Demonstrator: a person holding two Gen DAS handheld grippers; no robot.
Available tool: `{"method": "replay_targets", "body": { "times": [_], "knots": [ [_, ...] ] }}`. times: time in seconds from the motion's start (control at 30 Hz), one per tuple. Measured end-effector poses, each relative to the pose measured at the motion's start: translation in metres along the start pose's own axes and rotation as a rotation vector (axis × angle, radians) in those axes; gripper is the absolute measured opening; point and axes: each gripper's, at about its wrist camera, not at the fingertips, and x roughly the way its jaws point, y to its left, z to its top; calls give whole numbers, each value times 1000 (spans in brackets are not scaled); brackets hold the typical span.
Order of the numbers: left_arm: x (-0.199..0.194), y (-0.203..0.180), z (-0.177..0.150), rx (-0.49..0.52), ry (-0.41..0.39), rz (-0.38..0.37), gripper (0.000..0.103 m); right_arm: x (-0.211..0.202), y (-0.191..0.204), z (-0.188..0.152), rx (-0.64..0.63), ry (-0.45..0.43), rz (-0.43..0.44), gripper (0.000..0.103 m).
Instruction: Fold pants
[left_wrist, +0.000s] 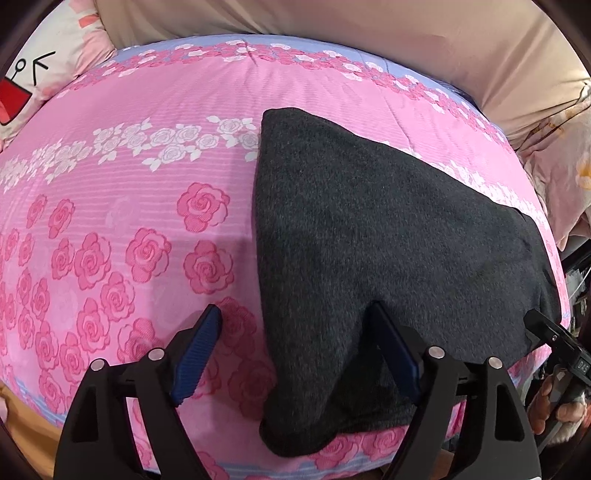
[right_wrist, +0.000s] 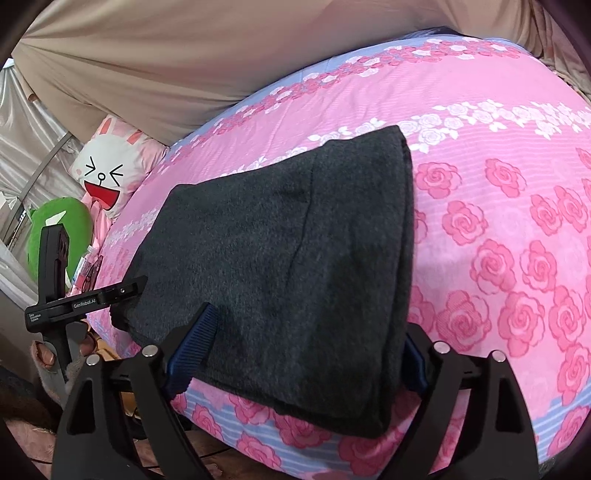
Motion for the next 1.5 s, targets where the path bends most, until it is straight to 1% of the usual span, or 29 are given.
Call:
{"method": "replay_targets", "body": {
  "times": [0.13, 0.3, 0.43, 0.53, 0.7, 0.73, 0.77, 0.8, 0.83, 0.87, 0.9, 0.93, 0.97, 1.03, 1.1, 1.23, 1.4, 1.5],
  "knots": [
    [5, -5, 5, 14, -3, 16, 86, 5, 3, 4, -13, 1, 3, 92],
    [12, -13, 13, 30, -7, 31, 91, 11, 2, 13, -3, 1, 18, 92],
    [16, -15, 19, 29, -20, 15, 92, 16, -1, 20, 10, -1, 45, 94],
    [18, -16, 24, 29, -31, -12, 91, 19, -2, 24, 17, -4, 53, 94],
    [23, -27, 30, 53, -36, -48, 90, 22, -3, 29, 36, -7, 70, 94],
    [22, -29, 30, 57, -40, -50, 79, 22, -4, 29, 44, -11, 73, 94],
    [21, -30, 30, 58, -47, -57, 71, 21, -4, 29, 50, -15, 69, 90],
    [18, -29, 29, 50, -51, -56, 56, 19, -6, 28, 55, -22, 43, 82],
    [16, -27, 29, 40, -56, -54, 36, 17, -7, 28, 54, -23, 8, 59],
    [12, -24, 29, 26, -61, -54, 27, 16, -10, 28, 69, -21, 9, 45],
    [7, -19, 28, 2, -67, -82, 22, 12, -18, 26, 120, -25, 49, 40],
    [3, -16, 28, -5, -72, -102, 17, 8, -20, 25, 140, -31, 70, 34],
    [-3, -15, 26, -5, -85, -113, 13, 5, -21, 25, 132, -38, 71, 32],
    [-13, -21, 23, 17, -104, -104, 10, -2, -7, 22, 80, -64, 34, 32],
    [-22, -32, 18, 51, -122, -67, 10, -4, -3, 19, 64, -70, 9, 32],
    [-25, -46, 11, 92, -129, -6, 10, -3, -15, 11, 128, -66, 37, 32],
    [-24, -54, 8, 115, -136, 42, 10, -5, -16, 6, 133, -67, 34, 33],
    [-22, -54, 7, 117, -134, 53, 10, -4, -16, 7, 139, -68, 36, 34]
  ]
}}
